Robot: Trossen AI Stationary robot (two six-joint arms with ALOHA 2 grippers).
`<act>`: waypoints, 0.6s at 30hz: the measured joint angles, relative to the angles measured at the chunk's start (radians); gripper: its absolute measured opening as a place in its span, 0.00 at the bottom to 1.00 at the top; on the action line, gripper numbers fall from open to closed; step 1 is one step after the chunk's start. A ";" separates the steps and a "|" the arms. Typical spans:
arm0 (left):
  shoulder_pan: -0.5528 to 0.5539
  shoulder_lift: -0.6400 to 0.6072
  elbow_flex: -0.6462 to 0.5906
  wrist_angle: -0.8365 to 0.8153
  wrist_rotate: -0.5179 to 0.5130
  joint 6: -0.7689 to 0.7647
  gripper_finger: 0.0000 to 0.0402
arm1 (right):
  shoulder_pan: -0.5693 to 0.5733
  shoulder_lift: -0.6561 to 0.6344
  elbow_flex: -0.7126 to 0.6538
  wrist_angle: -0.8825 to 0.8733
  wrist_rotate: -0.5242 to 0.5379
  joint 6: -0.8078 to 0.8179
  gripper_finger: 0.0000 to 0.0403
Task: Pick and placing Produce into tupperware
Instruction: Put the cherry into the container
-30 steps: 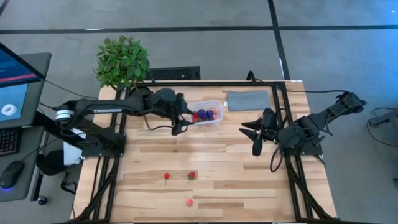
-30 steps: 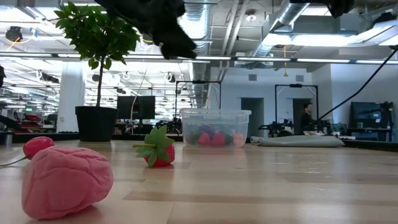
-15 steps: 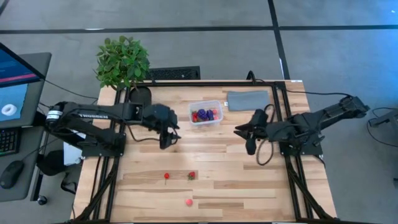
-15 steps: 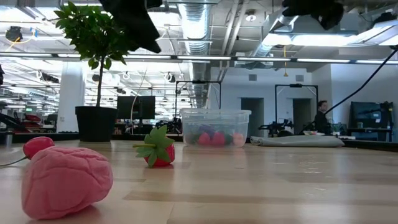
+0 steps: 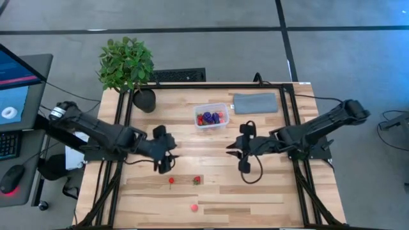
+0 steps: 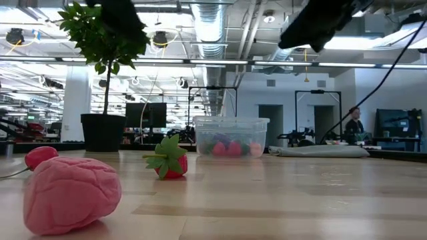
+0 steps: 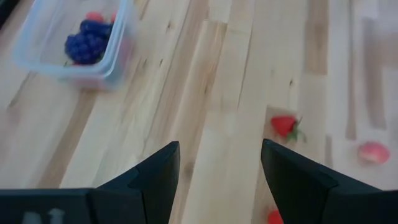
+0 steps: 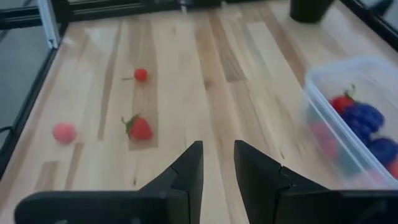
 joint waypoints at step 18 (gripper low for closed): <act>-0.521 -0.001 0.000 -0.412 -0.506 -0.685 0.54 | 0.008 0.207 0.014 0.263 -0.146 0.126 0.28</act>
